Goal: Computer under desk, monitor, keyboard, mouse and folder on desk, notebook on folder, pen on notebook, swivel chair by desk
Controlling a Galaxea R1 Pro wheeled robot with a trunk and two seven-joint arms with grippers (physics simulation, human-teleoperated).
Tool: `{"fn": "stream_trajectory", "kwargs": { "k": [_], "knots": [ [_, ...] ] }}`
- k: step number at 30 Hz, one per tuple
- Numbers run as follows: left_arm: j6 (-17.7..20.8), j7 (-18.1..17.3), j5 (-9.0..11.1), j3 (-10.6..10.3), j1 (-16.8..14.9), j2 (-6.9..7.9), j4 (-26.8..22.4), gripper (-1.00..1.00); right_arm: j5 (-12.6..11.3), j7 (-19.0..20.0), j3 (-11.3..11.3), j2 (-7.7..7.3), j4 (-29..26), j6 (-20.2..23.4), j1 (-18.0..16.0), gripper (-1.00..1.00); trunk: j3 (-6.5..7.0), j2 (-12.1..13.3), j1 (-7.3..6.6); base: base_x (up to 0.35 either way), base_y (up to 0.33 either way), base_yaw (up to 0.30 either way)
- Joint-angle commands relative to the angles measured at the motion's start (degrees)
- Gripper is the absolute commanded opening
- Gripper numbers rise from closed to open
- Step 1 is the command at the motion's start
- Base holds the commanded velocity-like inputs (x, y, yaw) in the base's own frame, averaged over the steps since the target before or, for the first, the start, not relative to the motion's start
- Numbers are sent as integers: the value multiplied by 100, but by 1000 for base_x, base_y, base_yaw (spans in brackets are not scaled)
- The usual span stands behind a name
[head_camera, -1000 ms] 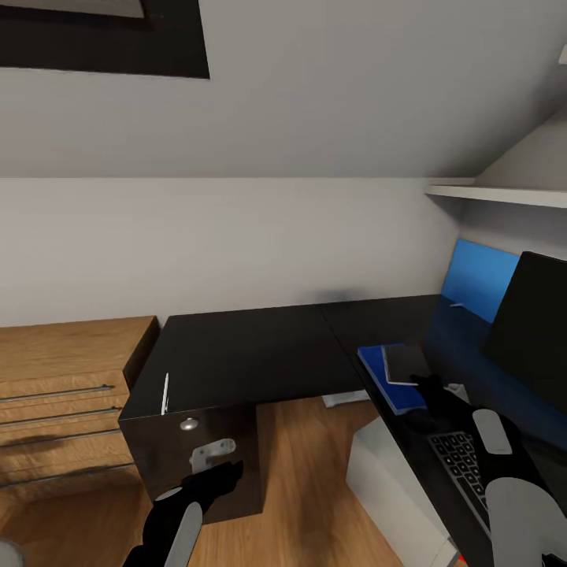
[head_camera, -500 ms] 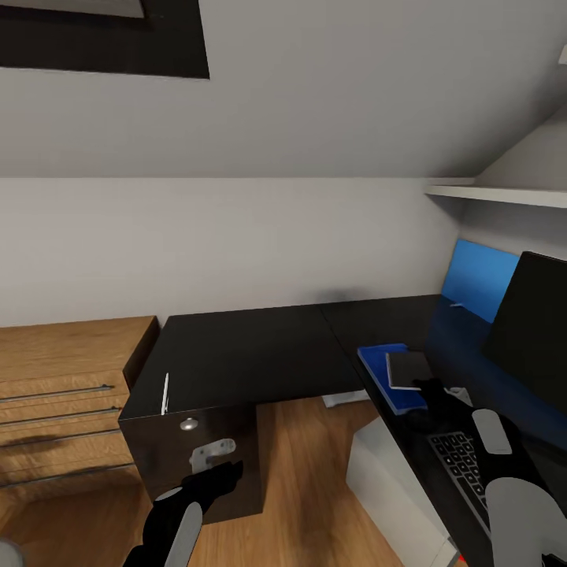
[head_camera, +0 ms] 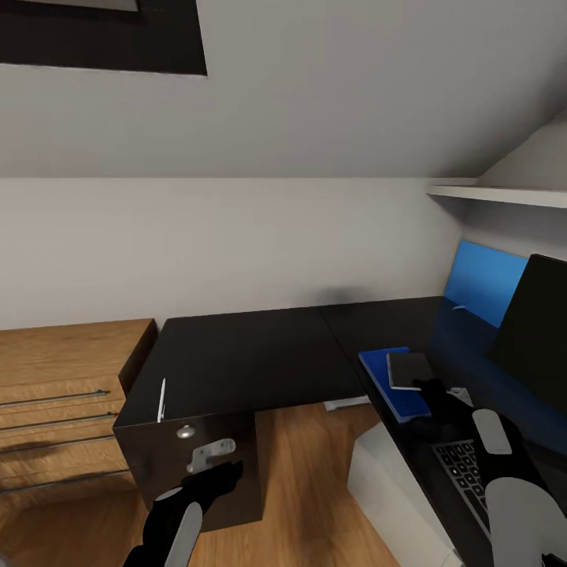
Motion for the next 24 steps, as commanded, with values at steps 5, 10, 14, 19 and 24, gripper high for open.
{"fn": "stream_trajectory", "kwargs": {
  "k": [5, 10, 14, 19, 24],
  "knots": [
    [17, 53, 62, -5, -4, 0, -6, 100, -1, 11, -21, 2, -2, -26, -6, -100, -6, -3, 0, 14, 0, 0],
    [17, 53, 62, -5, -4, 0, -6, 100, -1, 10, -21, 2, -2, -98, -6, -100, -6, -3, 0, 8, 0, 0],
    [7, 57, 56, -5, -4, 0, -7, 100, -1, 12, -21, 2, -1, -116, -6, -100, -6, -3, 0, 128, -32, 0],
    [13, 56, 59, -5, -4, 0, -6, 100, -1, 11, -21, 9, 4, -128, -6, -100, -6, -3, 0, 111, -46, 0],
    [19, 54, 62, -5, -4, 0, -6, 100, -1, 11, -21, 10, 6, -132, -6, -100, -6, -3, 0, 26, -11, 0]
  ]
}}
